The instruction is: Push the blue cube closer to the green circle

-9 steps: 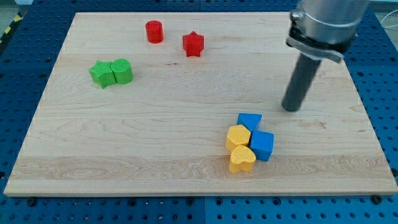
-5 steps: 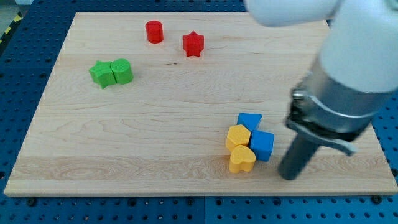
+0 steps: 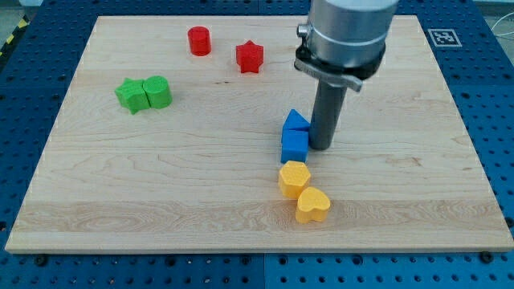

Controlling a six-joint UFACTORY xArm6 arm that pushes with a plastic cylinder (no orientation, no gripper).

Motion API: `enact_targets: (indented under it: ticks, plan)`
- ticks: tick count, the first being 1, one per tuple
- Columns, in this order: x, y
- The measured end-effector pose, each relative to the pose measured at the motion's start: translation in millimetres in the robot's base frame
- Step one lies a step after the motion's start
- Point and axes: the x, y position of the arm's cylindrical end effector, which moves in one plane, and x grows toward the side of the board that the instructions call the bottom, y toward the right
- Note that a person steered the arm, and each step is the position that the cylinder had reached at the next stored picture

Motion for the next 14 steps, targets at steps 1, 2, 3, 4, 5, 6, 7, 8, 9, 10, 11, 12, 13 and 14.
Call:
enact_targets:
  ticks: [1,2,3,4,5,6,7,8,9,10,11,12,13,14]
  plan:
    - [-0.5,-21.1]
    - [4.2,-1.2]
    - [16.8,9.4]
    - [33.2,-27.0]
    - [26.3,-73.6]
    - [7.7,-100.2]
    - [0.9,-127.4]
    - [-3.7,-160.4]
    - [-6.1,-195.5]
    - [-8.7,-183.6]
    - [-8.8,-155.4]
    - [-28.1,-167.9]
    - [-40.6,-190.1]
    - [-41.0,-229.3]
